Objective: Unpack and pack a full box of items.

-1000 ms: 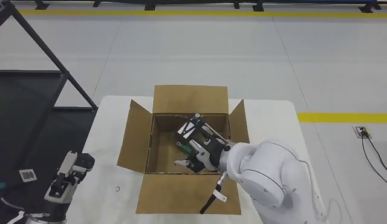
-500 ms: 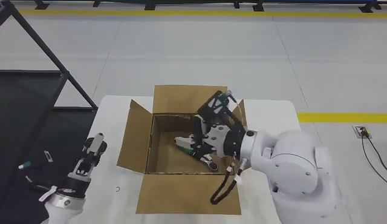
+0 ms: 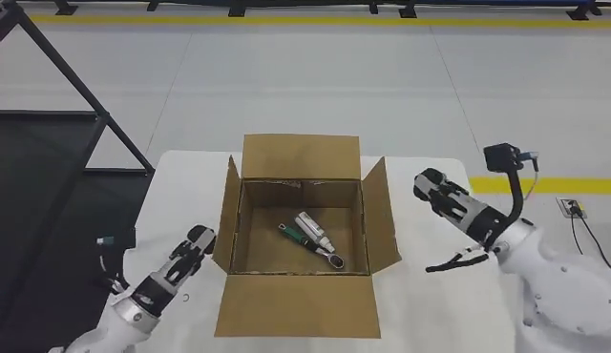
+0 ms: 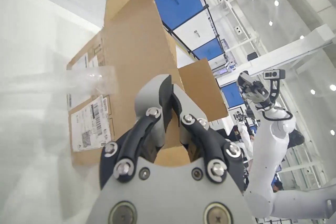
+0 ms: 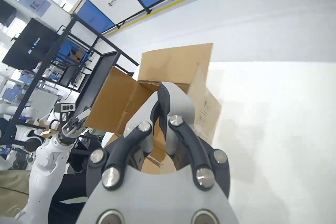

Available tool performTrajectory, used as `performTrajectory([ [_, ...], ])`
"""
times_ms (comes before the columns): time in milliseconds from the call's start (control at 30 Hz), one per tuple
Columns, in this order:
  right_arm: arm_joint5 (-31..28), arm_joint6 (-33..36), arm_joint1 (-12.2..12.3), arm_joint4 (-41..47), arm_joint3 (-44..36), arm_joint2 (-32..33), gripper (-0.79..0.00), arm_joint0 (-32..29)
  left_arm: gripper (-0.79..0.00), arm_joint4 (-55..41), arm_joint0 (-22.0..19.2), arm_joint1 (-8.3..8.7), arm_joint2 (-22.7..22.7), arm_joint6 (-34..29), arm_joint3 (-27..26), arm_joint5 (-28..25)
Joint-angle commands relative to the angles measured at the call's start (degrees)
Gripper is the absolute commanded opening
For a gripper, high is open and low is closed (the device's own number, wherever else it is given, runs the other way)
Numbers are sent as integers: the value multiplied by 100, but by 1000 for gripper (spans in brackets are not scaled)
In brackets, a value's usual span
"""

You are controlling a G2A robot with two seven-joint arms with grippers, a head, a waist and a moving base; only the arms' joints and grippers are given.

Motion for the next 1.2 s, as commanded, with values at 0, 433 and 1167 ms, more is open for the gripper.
performTrajectory([
  [0,-49,120,34,98,368,-5,-785,87,-785,36,-18,13,85,-101,-19,41],
  [433,-955,739,158,804,1562,-1075,-785,737,-785,1082,-457,63,996,-345,139,502],
  [1167,-1132,595,252,-24,2901,-2638,-785,1326,-785,1872,-1083,81,1957,-271,625,863],
])
